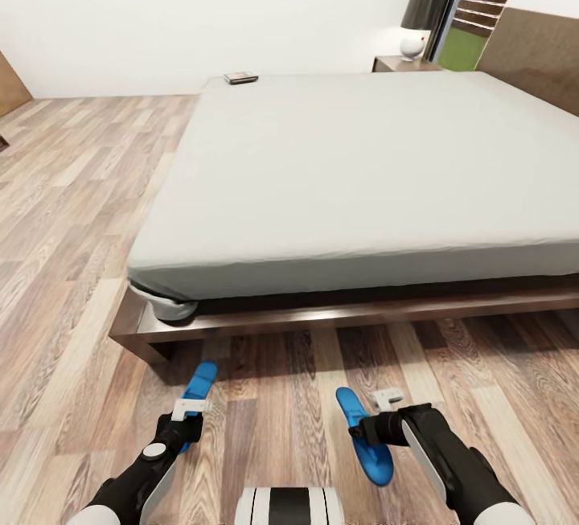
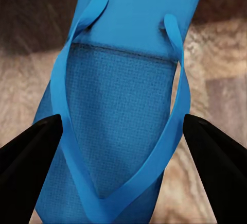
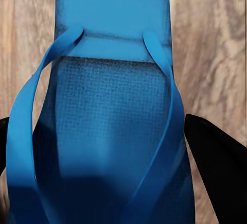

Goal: In the bedroom, move the book from the bed onto either nightstand, and place the two sandals side by side next to the bed.

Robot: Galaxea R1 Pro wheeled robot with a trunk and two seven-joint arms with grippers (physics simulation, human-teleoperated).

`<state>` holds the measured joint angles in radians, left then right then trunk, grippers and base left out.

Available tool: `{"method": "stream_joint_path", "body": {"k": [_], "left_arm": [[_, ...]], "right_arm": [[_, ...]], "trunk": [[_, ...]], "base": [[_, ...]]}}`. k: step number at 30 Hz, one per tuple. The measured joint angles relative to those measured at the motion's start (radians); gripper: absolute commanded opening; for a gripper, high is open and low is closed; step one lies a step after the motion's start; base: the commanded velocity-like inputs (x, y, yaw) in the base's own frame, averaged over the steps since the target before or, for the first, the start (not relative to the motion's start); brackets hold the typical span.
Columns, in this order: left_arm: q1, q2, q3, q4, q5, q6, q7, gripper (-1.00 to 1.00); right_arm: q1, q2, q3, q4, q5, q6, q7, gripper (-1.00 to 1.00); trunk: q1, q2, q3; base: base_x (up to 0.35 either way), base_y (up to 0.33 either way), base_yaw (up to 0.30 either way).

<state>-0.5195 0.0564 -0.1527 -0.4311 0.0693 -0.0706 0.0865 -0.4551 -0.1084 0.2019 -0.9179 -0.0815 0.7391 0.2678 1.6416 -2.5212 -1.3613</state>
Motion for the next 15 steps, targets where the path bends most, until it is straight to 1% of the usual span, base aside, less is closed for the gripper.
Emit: {"method": "stream_joint_path", "body": {"k": [7,13,15], "left_arm": [[-0.001,0.001,0.000,-0.008,0.000,-0.003,-0.001,-1.00],[-0.002,0.001,0.000,-0.052,0.000,0.001,-0.002,-1.00],[-0.003,0.001,0.000,-0.062,0.000,0.001,-0.002,-1.00]], "right_arm": [[0.000,-0.008,0.004,-0.057,0.001,0.008,0.000,-1.00],[0.001,-0.014,0.007,-0.142,0.001,0.051,0.000,-1.00],[0.001,-0.019,0.007,-0.164,0.001,0.073,0.000,-1.00]], "trunk": [[0.003,-0.002,-0.027],[0.006,-0.003,-0.050],[0.006,-0.003,-0.050]], "base": [[0.000,0.000,0.000],[0.000,0.000,0.000],[0.000,0.000,0.000]]}}
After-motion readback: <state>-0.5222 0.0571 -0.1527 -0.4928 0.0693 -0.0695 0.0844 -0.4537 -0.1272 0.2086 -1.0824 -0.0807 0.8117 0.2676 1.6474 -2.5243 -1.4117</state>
